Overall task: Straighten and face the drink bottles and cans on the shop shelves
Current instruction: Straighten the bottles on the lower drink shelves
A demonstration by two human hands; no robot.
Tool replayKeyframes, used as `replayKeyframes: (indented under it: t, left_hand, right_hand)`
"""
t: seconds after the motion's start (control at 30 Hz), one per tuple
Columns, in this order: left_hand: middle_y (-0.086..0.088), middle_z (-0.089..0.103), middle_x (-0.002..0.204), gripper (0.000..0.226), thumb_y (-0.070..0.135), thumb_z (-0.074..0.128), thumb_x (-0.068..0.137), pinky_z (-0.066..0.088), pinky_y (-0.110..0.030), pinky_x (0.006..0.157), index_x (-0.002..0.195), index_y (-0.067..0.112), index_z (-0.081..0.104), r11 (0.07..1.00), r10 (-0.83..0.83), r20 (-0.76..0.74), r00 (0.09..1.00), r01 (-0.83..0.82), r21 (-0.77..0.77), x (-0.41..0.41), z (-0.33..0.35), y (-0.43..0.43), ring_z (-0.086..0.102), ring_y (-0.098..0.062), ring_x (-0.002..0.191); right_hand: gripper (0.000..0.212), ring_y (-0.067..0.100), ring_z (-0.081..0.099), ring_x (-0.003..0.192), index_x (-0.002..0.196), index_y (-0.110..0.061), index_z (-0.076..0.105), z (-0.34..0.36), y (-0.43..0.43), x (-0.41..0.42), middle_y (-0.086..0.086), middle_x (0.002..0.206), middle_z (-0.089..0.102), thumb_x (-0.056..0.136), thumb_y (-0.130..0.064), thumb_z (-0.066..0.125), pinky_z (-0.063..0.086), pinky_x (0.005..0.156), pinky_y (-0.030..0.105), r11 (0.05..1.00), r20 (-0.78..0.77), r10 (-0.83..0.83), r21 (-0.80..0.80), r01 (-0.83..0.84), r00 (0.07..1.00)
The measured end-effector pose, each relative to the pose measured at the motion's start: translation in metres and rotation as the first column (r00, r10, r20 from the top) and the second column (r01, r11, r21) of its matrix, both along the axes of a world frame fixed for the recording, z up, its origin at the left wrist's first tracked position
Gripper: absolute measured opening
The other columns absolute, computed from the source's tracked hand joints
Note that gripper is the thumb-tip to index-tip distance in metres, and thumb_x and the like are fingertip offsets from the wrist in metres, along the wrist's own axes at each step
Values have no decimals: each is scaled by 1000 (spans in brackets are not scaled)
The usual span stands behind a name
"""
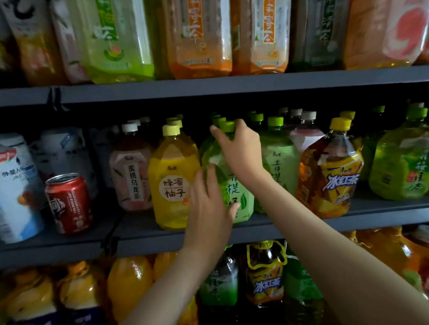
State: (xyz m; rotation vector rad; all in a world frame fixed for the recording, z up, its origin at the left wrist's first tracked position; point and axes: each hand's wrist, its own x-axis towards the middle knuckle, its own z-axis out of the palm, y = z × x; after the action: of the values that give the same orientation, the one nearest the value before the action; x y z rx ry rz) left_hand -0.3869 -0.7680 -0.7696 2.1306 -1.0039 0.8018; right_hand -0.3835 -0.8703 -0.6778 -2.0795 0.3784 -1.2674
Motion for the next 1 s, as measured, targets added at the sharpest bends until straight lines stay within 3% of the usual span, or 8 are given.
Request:
replayKeyframes:
  t: [0.17,0.3,0.37,0.47,0.53,0.63,0.87,1.0]
  left_hand:
    - [-28,50,127,109,12,95,45,52,-36,87,136,-7,39,982,173,77,982,-178,65,7,-11,-16,53,-39,116]
    - [-25,42,138,64,0,63,80,46,-35,97,139,-8,36,972,219,271,937,-234,24,13,-21,-20,41,-31,119]
    - [-21,31,145,53,1,42,89,33,-36,106,140,-7,31,957,254,348,902,-286,44,18,-24,-20,36,-29,124]
    - [-24,20,150,76,-6,54,77,24,-38,111,146,-3,23,968,240,371,897,-251,-20,19,-27,-19,28,-34,133]
    - [-23,12,153,100,-16,62,64,21,-46,109,150,6,15,987,159,347,924,-157,-32,13,-27,-23,19,-39,138]
    - [-22,6,154,114,-14,72,60,11,-56,109,152,15,12,999,48,326,944,-43,-22,-8,-21,-43,10,-41,141]
    - [-23,13,154,102,8,78,67,10,-55,114,151,18,20,999,-23,411,912,8,38,-42,-13,-100,13,-40,141]
    - [-22,20,151,103,11,83,65,13,-58,107,149,17,25,996,-15,446,895,-26,87,-49,-13,-131,17,-39,139]
  right_hand:
    - [49,27,62,87,118,-3,50,1,-6,6,14,105,64,91,-43,58,40,63,25,999,-81,49,0,-49,995]
    - [71,22,43,129,147,-9,25,-8,-6,-16,10,141,47,91,-33,61,35,93,20,982,-170,153,-85,-169,974]
    - [70,20,41,131,147,-10,25,-14,-8,-33,8,142,46,91,-26,63,32,99,22,965,-109,122,-219,-144,987]
    - [63,18,47,120,141,-5,36,-25,-27,-68,9,130,53,87,-15,65,38,98,31,939,179,-41,-328,99,983]
    - [68,20,41,118,138,-3,37,-42,-49,-91,13,127,51,80,-16,70,33,99,36,924,341,-258,-185,334,904]
    - [94,30,25,134,145,-11,23,-68,-79,-111,14,142,32,71,-32,79,22,109,49,868,174,-496,131,479,851]
    - [116,35,26,134,149,-10,5,-83,-106,-119,18,145,24,68,-42,81,32,102,47,933,-78,-319,151,327,945]
    - [110,38,30,129,148,-10,5,-82,-109,-124,18,141,27,72,-41,79,33,101,44,944,-33,-279,174,280,960]
